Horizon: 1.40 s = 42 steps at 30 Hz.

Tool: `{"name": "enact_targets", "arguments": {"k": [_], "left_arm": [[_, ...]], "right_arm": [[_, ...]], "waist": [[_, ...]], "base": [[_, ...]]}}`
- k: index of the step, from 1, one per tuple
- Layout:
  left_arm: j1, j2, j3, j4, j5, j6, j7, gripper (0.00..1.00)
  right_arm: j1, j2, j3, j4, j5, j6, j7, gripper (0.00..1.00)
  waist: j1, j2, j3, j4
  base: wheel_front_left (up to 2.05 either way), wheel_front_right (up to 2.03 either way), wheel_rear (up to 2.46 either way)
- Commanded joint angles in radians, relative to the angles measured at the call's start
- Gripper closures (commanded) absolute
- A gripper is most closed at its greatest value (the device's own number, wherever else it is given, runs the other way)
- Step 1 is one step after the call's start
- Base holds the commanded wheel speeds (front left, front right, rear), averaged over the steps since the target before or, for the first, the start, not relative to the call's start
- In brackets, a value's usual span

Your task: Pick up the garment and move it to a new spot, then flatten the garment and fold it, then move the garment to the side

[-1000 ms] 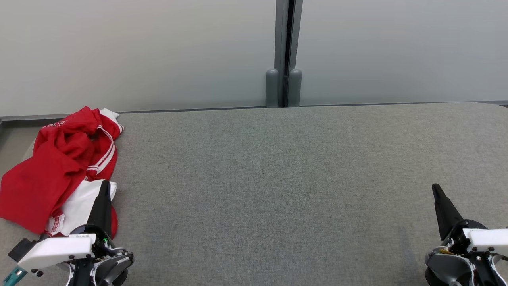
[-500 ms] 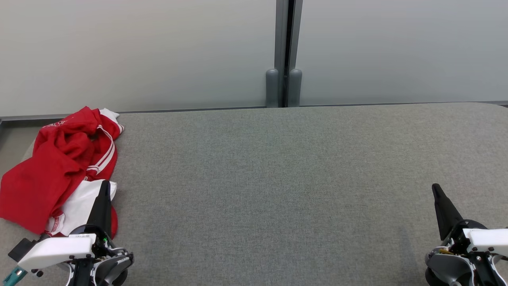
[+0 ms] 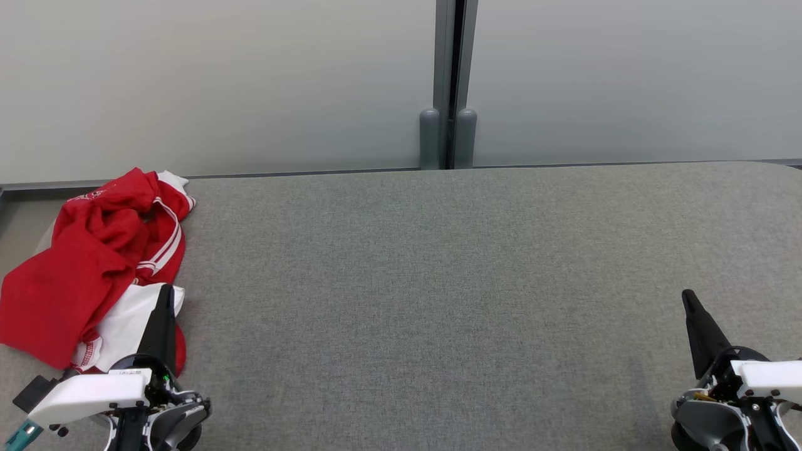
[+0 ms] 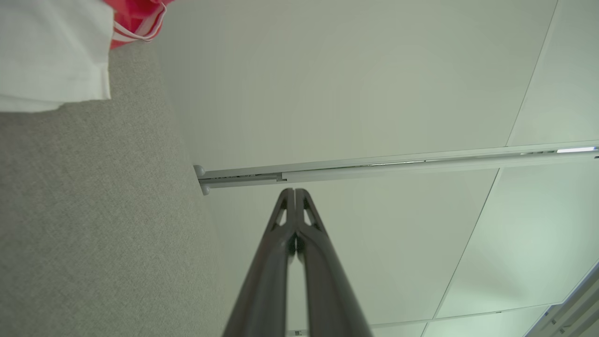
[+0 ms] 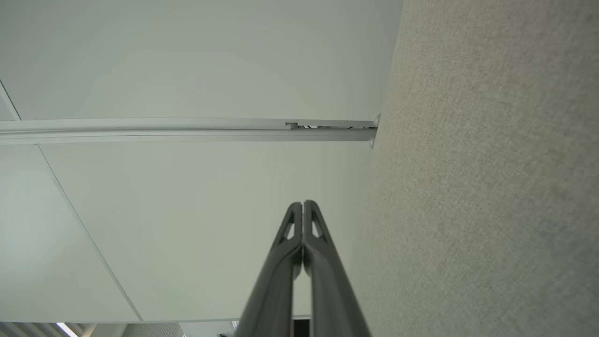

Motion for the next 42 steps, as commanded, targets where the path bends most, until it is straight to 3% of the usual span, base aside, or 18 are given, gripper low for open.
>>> {"name": "enact_targets", "arguments": {"k": [1,16,17,28,42], "left_arm": [[-0.016,0.006,0.003,0.0,-0.001,-0.004,0.003,1.0],[-0.016,0.006,0.003,0.0,-0.001,-0.004,0.003,1.0],[0.0,0.0,0.0,0.0,0.0,0.0,0.0,0.0],[0.03,-0.008,-0.028,0.013,0.024,0.0,-0.042,0.0],[0.044,-0.005,-0.043,-0.011,0.216,0.0,-0.102,0.0]], "right_arm": [[-0.005,-0.009,-0.001,0.002,0.002,0.0,0.002,1.0],[-0.005,-0.009,-0.001,0.002,0.002,0.0,0.002,1.0],[0.0,0.0,0.0,0.0,0.0,0.0,0.0,0.0],[0.023,0.008,0.032,0.012,-0.045,0.0,-0.042,0.0],[0.023,0.003,0.055,-0.031,-0.332,0.0,-0.102,0.0]], "waist": [[0.0,0.0,0.0,0.0],[0.0,0.0,0.0,0.0],[0.0001,0.0,0.0,0.0],[0.0001,0.0,0.0,0.0],[0.0001,0.0,0.001,-0.002]], "base": [[0.0,0.0,0.0],[0.0,0.0,0.0],[0.0,0.0,0.0],[0.0,0.0,0.0],[0.0,0.0,0.0]]}}
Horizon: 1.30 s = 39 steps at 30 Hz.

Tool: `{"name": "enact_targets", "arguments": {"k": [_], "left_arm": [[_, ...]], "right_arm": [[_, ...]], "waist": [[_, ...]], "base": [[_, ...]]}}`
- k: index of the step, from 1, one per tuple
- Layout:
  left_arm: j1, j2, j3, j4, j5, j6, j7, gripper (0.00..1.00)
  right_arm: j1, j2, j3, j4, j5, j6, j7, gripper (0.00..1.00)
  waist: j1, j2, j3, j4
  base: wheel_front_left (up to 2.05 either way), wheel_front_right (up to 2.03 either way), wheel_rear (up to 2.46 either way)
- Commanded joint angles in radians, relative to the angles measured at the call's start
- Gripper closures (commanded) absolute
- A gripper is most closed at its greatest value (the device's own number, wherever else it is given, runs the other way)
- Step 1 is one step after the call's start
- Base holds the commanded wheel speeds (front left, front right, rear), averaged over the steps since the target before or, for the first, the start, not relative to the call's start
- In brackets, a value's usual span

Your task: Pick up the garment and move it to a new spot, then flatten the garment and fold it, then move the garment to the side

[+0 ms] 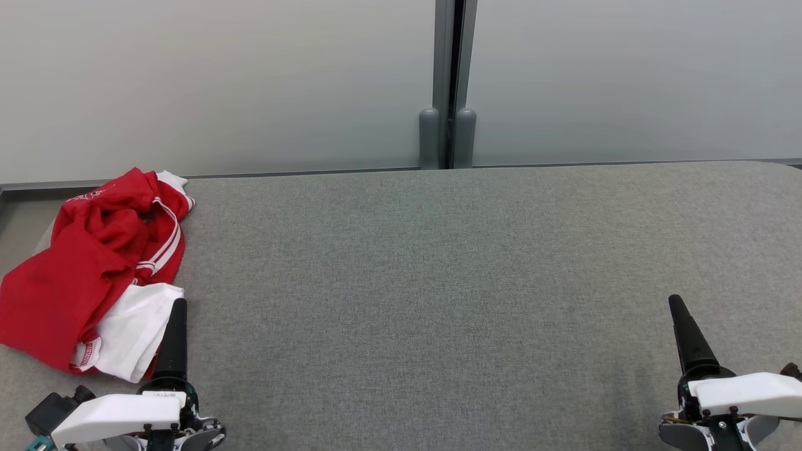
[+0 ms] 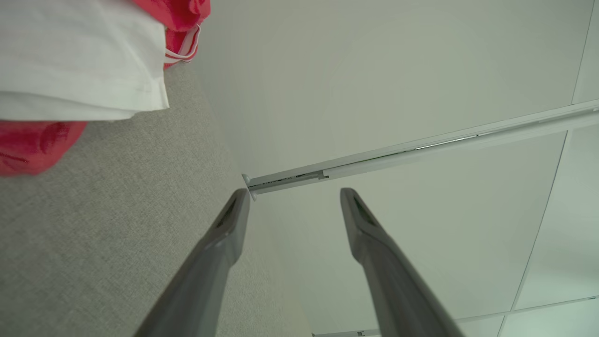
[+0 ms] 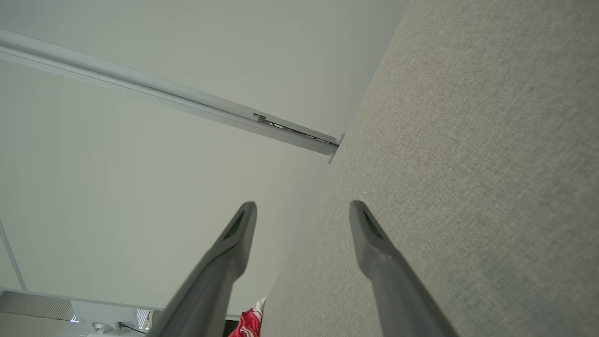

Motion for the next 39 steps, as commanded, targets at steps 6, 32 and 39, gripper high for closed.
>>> {"name": "enact_targets", "arguments": {"k": [6,32,39], "left_arm": [[-0.006,0.011,0.005,-0.034,0.145,0.015,-0.028,0.0],[0.029,0.015,-0.039,-0.054,0.68,0.05,-0.122,0.0],[0.03,0.016,-0.037,-0.049,0.777,0.051,-0.142,0.0]], "right_arm": [[-0.018,-0.011,0.014,-0.041,-0.169,0.002,-0.032,0.0],[-0.006,-0.019,0.086,-0.076,-0.659,0.002,-0.127,0.0],[-0.001,-0.02,0.095,-0.075,-0.747,0.002,-0.147,0.0]], "waist": [[0.0,0.0,0.0,0.0],[0.0,0.0,0.001,-0.003],[0.0,0.0,-0.001,-0.004]], "base": [[0.0,0.0,0.0],[0.0,0.0,0.0],[0.0,0.0,0.0]]}}
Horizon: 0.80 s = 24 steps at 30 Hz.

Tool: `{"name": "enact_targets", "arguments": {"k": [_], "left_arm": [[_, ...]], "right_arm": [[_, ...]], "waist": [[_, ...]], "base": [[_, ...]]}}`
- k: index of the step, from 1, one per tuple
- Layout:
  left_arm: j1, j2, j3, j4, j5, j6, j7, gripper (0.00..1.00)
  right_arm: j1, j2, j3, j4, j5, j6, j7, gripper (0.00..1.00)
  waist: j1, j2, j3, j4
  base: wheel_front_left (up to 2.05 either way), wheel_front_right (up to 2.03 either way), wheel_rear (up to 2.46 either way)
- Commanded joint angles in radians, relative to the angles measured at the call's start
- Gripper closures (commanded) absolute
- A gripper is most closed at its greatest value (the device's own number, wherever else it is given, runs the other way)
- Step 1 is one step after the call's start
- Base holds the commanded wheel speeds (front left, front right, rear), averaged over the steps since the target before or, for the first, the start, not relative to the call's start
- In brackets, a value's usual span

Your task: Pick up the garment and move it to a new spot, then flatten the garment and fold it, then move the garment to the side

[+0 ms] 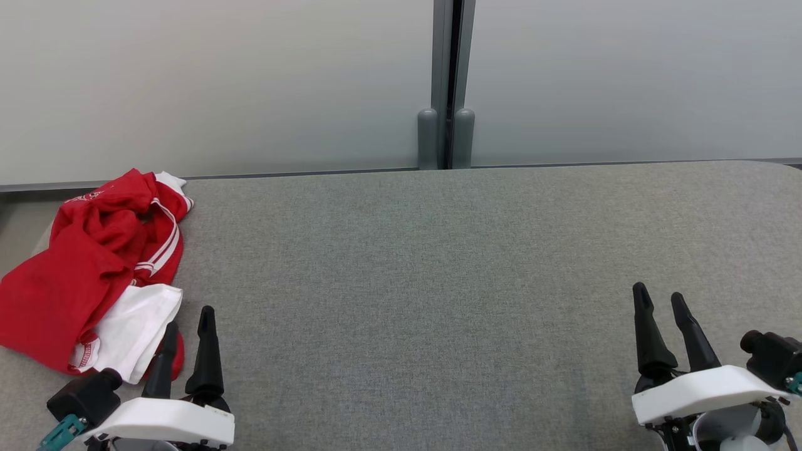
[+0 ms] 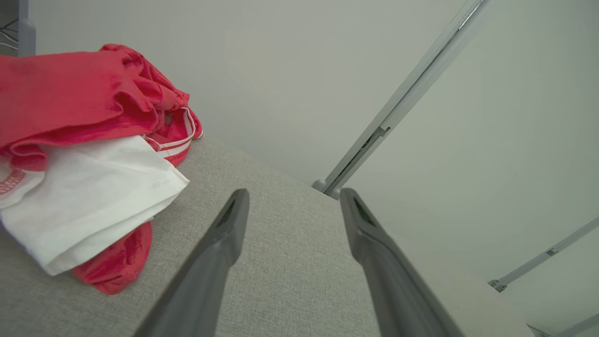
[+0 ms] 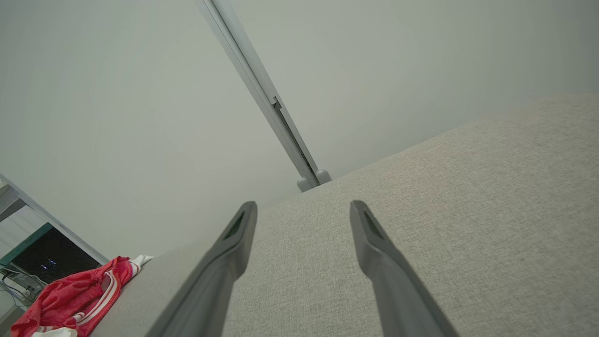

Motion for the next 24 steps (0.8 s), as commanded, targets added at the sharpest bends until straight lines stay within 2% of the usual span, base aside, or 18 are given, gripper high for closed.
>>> {"name": "enact_targets", "arguments": {"k": [1,24], "left_arm": [[-0.008,0.007,0.003,-0.01,0.034,0.004,-0.009,0.0],[0.011,0.01,0.013,-0.038,0.279,0.012,-0.066,0.0]], "right_arm": [[-0.002,-0.01,0.001,-0.013,-0.033,0.002,-0.014,0.0],[0.015,-0.011,0.017,-0.016,-0.254,0.002,-0.07,0.0]], "waist": [[0.0,-0.0001,0.0,0.0],[0.0,-0.0001,0.002,-0.004]], "base": [[0.0,0.0,0.0],[0.0,0.0,0.0]]}}
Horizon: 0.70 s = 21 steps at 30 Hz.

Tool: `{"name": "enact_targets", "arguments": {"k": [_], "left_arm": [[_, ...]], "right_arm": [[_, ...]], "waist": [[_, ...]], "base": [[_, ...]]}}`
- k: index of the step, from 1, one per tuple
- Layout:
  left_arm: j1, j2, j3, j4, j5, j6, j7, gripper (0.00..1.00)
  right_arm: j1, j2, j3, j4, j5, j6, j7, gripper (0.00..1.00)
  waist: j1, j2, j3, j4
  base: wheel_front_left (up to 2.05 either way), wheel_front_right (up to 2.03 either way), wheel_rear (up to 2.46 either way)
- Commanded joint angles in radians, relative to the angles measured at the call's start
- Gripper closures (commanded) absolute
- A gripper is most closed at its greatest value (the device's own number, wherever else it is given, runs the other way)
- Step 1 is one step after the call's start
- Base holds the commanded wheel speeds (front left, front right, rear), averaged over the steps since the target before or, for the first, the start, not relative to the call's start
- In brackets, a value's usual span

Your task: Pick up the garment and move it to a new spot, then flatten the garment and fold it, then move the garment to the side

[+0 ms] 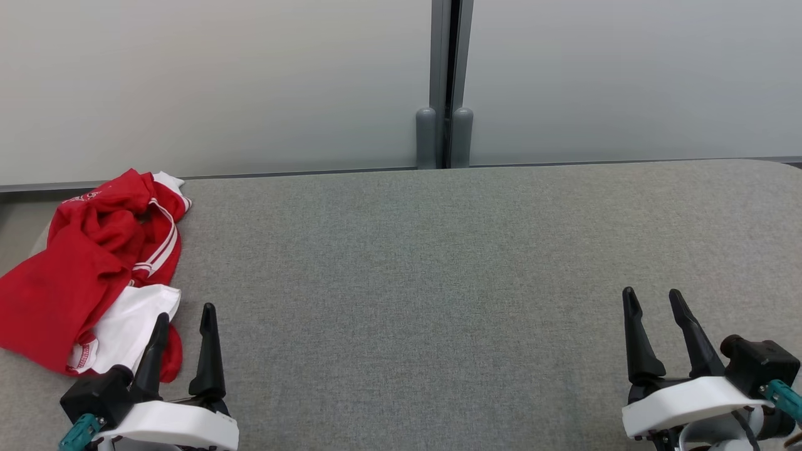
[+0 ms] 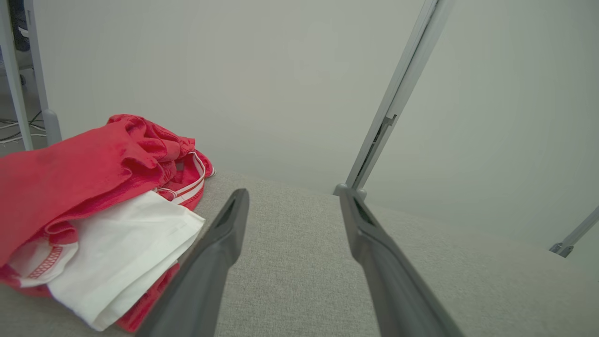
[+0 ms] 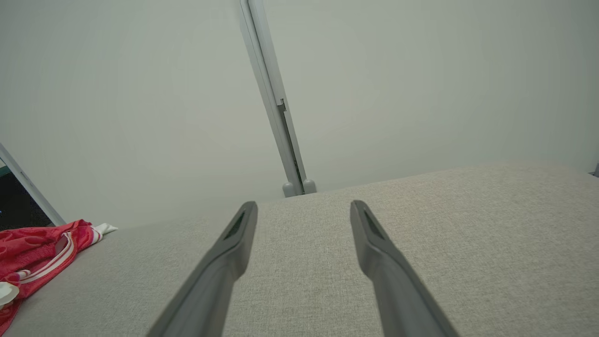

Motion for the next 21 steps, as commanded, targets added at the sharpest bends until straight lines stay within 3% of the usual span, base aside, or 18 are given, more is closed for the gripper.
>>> {"name": "enact_targets", "arguments": {"k": [1,21], "left_arm": [[0.0,0.007,0.005,-0.009,0.03,0.003,-0.011,0.0],[0.019,0.008,0.031,0.0,0.187,-0.011,-0.053,0.0]], "right_arm": [[0.003,-0.009,0.002,-0.012,-0.03,0.002,-0.013,0.0],[0.019,-0.01,-0.002,-0.01,-0.173,0.002,-0.056,0.0]], "waist": [[0.0,0.0,0.0,0.0],[0.0,0.0,-0.002,0.006]], "base": [[0.0,0.0,0.0],[0.0,0.0,0.0]]}}
